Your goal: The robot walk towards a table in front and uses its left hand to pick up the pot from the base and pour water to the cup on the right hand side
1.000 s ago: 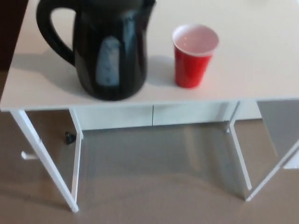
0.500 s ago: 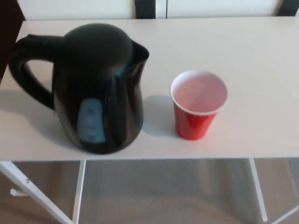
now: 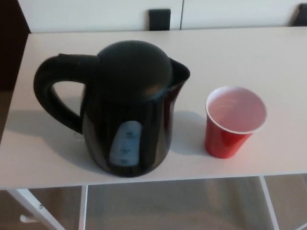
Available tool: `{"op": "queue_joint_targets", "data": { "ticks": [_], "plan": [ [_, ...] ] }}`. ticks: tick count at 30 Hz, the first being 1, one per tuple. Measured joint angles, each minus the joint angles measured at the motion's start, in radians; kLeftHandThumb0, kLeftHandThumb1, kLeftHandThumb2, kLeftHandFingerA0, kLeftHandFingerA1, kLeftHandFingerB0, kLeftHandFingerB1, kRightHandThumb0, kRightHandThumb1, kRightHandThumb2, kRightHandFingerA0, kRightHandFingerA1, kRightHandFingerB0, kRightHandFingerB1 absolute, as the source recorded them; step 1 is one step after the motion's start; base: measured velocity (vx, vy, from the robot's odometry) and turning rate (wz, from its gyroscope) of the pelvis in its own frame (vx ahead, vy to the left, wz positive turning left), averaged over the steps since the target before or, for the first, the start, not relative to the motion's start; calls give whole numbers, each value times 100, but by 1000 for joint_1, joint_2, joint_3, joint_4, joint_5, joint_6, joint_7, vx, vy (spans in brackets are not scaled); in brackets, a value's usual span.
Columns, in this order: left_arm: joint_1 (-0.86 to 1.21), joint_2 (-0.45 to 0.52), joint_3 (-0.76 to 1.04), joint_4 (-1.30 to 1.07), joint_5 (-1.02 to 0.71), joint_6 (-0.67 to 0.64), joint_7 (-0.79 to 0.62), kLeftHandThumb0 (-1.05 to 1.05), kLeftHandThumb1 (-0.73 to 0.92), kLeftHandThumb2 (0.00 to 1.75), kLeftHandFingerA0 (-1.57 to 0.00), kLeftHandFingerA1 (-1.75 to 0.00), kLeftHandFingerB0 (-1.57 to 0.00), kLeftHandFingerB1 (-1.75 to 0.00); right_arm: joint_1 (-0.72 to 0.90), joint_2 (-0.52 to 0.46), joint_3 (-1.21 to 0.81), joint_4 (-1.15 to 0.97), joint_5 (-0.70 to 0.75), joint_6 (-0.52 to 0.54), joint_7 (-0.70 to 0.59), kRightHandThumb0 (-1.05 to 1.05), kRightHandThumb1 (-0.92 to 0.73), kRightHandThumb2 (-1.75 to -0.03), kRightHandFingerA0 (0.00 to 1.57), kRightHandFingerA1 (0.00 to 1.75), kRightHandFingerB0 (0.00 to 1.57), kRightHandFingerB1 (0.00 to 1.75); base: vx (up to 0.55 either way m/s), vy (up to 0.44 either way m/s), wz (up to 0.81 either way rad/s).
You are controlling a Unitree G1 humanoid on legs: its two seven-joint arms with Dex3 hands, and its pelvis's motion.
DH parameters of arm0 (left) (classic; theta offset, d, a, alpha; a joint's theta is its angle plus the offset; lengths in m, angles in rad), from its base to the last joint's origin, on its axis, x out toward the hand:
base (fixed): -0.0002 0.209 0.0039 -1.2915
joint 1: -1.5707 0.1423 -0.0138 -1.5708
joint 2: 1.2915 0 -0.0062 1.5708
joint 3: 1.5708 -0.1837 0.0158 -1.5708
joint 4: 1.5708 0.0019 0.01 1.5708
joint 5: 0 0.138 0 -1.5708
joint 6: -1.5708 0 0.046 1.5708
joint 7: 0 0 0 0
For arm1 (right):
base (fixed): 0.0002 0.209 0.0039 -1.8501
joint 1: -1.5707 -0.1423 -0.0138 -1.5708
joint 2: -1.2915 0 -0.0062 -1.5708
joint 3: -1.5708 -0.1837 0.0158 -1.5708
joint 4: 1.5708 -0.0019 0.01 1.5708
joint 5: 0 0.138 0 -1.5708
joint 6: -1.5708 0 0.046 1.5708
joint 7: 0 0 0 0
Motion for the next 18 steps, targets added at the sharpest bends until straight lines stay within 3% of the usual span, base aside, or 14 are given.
{"op": "queue_joint_targets", "data": {
  "ticks": [6, 16, 17, 18],
  "plan": [
    [-17, 45, -73, -5, 42, 93, -33, -57, 74, 63, -67, -47, -53, -36, -4, 0, -5, 10, 4, -2, 4, -37, -66, -58, 68, 55, 45, 43, 8, -34, 3],
    [-6, 70, -111, -58, 59, 137, -75, -58, 74, 63, -64, -47, -49, -35, -4, -1, -9, 19, 10, -3, 7, -38, -65, -59, 69, 57, 46, 43, 0, 0, 0],
    [-5, 71, -111, -63, 59, 140, -76, -57, 68, 61, -54, -47, -40, -33, -3, -1, -8, 18, 10, -3, 7, -38, -65, -58, 69, 56, 47, 44, 0, 0, 0],
    [-3, 72, -111, -65, 59, 142, -76, -57, 68, 61, -54, -47, -40, -33, -2, -1, -8, 17, 10, -3, 7, -38, -65, -58, 69, 56, 47, 44, 0, 0, 0]
  ]
}}
